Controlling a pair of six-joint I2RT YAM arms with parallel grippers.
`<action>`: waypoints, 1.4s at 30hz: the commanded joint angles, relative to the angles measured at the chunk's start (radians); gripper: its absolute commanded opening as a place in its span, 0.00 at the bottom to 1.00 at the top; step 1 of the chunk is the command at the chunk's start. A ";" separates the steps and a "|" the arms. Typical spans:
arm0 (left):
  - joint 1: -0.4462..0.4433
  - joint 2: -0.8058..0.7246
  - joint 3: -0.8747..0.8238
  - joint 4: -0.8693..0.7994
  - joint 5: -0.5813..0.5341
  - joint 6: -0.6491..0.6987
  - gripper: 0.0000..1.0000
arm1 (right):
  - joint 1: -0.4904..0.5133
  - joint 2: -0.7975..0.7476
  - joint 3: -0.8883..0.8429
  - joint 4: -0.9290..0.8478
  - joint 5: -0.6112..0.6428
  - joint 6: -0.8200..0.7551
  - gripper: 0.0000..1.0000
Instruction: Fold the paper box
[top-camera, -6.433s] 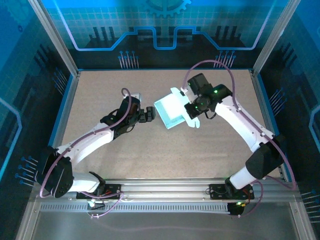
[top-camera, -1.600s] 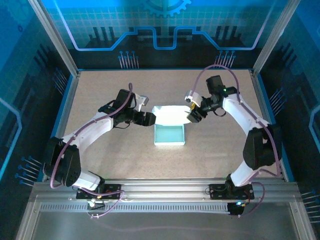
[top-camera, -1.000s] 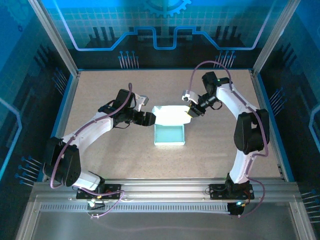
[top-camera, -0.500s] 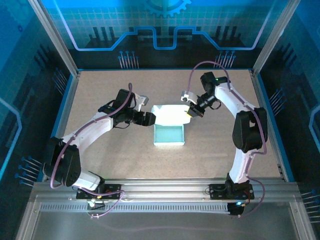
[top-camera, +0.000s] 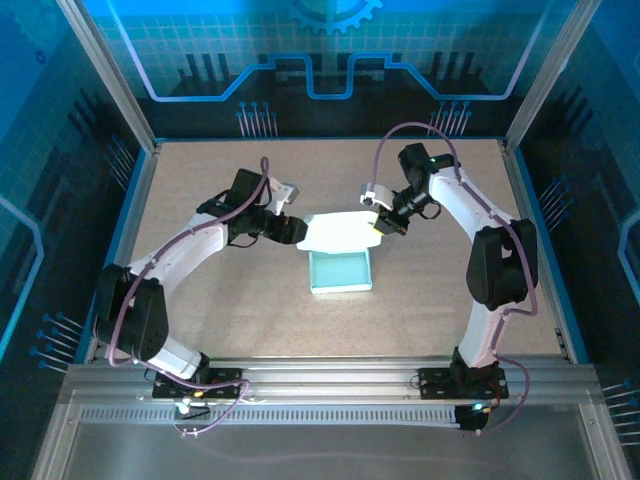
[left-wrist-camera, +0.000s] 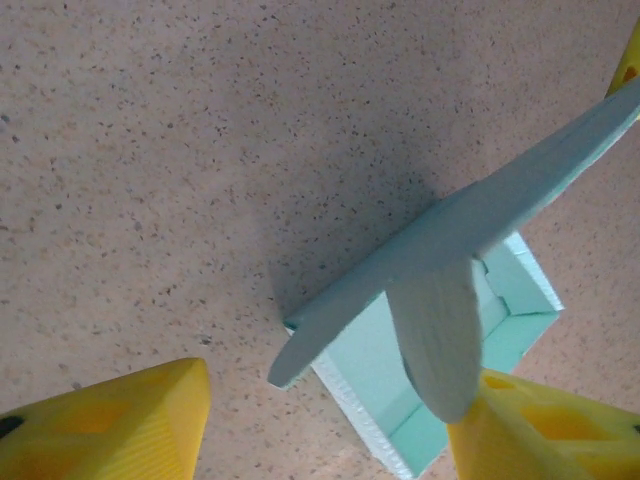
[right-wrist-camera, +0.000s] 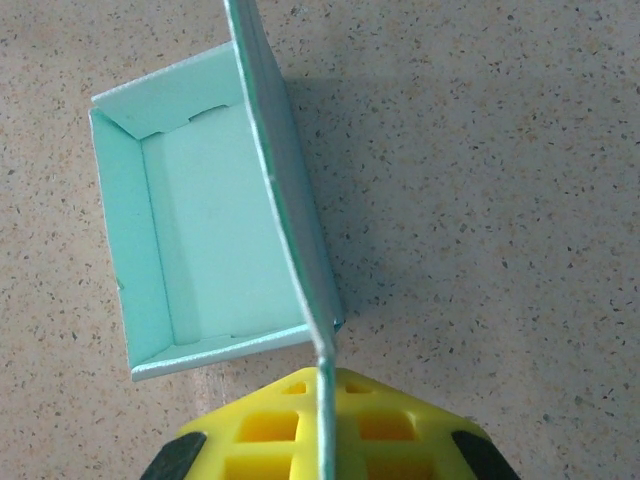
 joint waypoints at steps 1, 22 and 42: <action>0.008 0.032 0.050 -0.075 0.082 0.156 0.62 | 0.007 -0.029 0.000 -0.027 -0.001 -0.019 0.00; 0.008 0.131 0.113 -0.105 0.096 0.300 0.19 | 0.006 -0.008 0.041 -0.039 -0.012 -0.006 0.00; -0.072 0.023 -0.007 0.193 -0.013 -0.080 0.06 | 0.102 -0.137 -0.081 0.208 0.184 0.417 0.00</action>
